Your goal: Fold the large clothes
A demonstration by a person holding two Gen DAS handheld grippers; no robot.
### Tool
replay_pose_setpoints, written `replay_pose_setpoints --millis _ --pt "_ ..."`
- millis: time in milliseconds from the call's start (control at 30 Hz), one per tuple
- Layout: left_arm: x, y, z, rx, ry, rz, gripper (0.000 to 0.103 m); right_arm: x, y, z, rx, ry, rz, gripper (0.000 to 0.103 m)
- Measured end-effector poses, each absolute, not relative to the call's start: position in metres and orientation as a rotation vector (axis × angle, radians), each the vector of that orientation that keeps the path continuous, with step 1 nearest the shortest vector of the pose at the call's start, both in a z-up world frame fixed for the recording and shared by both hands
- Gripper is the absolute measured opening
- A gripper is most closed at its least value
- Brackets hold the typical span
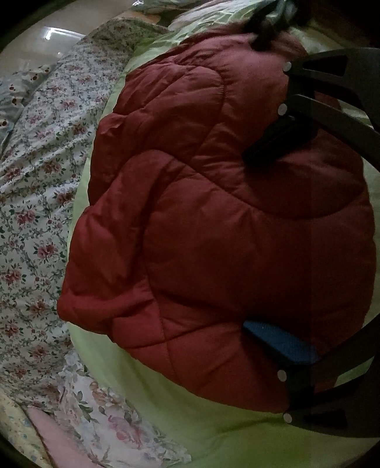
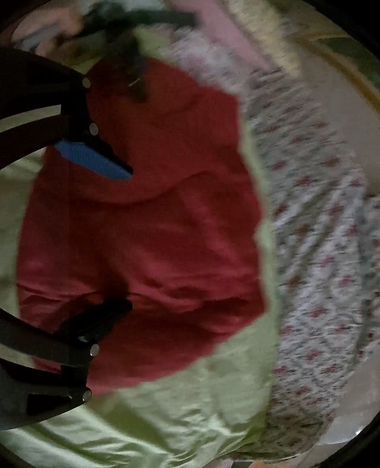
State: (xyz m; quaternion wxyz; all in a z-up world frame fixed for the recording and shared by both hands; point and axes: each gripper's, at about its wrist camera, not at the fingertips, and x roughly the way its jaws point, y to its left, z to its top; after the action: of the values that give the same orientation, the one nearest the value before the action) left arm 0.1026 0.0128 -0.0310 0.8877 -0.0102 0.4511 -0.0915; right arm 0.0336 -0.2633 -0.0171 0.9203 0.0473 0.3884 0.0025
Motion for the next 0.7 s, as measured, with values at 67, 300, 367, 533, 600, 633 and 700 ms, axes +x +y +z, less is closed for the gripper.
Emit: replay_pose_setpoints --millis 67,300,367,533,600,633,700 --pt "0.093 0.014 -0.022 -0.028 0.931 -0.211 0.103 0.036 -0.264 -0.029 0.07 0.804 -0.011 0.086" --pt "0.07 0.01 -0.014 -0.001 0.924 -0.264 0.103 0.044 -0.265 -0.031 0.063 0.8 -0.036 0.088" --pt "0.075 0.006 -0.029 0.023 0.934 -0.237 0.103 0.043 -0.262 -0.031 0.058 0.797 -0.039 0.088" --pt "0.078 0.001 -0.033 0.033 0.914 -0.21 0.103 0.039 -0.26 -0.032 0.058 0.793 -0.044 0.088" --pt "0.078 0.002 -0.032 0.024 0.917 -0.208 0.103 0.037 -0.26 -0.029 0.075 0.789 -0.043 0.088" --pt "0.077 0.004 -0.03 0.02 0.919 -0.208 0.103 0.034 -0.26 -0.027 0.086 0.789 -0.042 0.088" --pt "0.07 0.005 -0.025 0.014 0.928 -0.205 0.103 0.026 -0.259 -0.02 0.117 0.78 -0.035 0.089"
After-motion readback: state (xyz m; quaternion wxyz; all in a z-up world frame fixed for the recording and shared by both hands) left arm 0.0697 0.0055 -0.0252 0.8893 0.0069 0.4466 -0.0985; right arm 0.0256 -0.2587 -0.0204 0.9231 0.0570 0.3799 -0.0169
